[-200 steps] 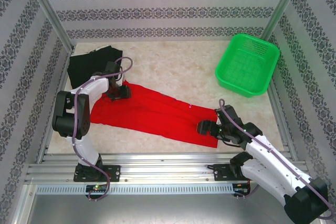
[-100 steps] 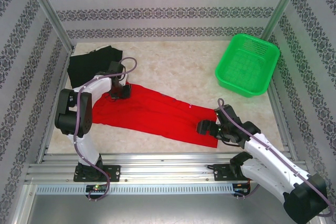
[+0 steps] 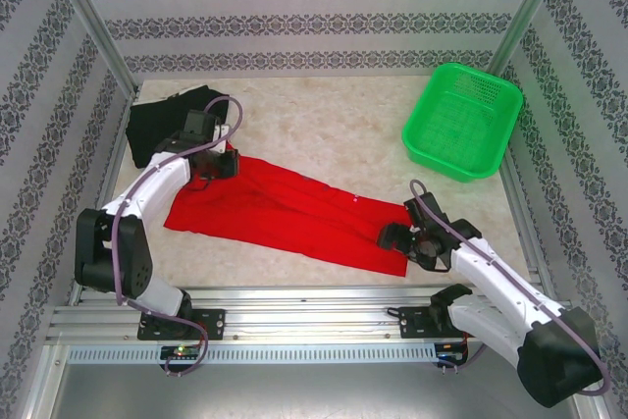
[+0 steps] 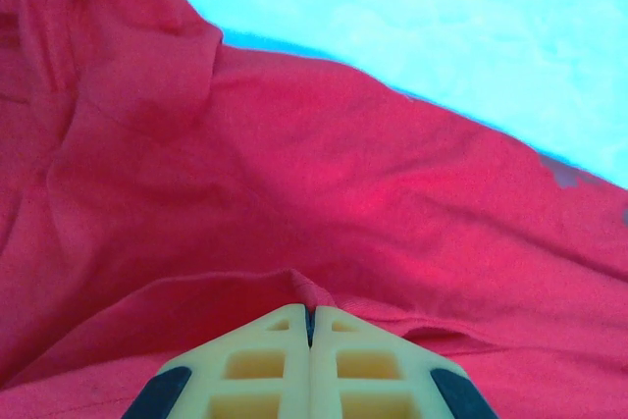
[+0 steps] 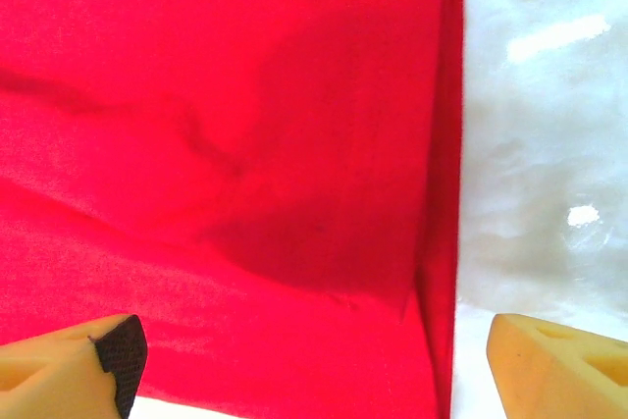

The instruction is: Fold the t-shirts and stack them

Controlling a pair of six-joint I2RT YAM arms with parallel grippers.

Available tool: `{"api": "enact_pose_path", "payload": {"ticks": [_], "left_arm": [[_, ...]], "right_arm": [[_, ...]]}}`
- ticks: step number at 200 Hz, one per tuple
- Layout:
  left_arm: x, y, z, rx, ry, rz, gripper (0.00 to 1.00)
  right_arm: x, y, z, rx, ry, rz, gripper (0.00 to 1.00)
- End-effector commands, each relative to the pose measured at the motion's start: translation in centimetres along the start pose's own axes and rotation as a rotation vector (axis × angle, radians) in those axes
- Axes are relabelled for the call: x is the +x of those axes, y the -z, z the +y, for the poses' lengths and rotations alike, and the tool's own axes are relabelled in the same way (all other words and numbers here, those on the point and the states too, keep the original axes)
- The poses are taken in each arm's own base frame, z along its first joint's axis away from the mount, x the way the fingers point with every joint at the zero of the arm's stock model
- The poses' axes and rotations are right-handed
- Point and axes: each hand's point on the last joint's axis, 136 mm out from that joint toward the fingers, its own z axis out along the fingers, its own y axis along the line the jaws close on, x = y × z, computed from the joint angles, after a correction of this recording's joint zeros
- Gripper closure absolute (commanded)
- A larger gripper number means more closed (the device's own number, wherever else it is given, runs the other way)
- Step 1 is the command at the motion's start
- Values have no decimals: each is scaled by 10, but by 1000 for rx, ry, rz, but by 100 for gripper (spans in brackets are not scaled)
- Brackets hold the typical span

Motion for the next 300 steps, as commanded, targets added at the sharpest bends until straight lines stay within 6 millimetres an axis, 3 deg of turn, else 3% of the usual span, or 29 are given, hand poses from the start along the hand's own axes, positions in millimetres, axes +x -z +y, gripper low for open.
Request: {"api": "enact_pose_path", "payload": {"ticks": [1,74,110,138,177,211,273,300], "left_arm": [[19,0,-3,18,-21,46,100],[28,9,-5,37,-28,27,100],[35,8,-5,40,-25,38,100],[37,9,-4,38,-26,39,100],[42,11,-2,26,-28,45,100],[50,21,1,11,-37,33,100],[79,16,7,13,-1,67,100],[100,12,20,-41,20,116,100]], "right_arm": [[-8,-2,-1,16,-20,-11,14],[-11,-8,4,-5,-33,17,35],[-20,-15,4,8,-43,23,54],[-22,-22,5,26,-31,53,62],[-33,-17,-5,75,-47,29,94],[-41,-1,-3,51,-49,-3,99],[-28,-15,-11,66,-57,58,97],[-26,-14,-21,114,-60,63,95]]}}
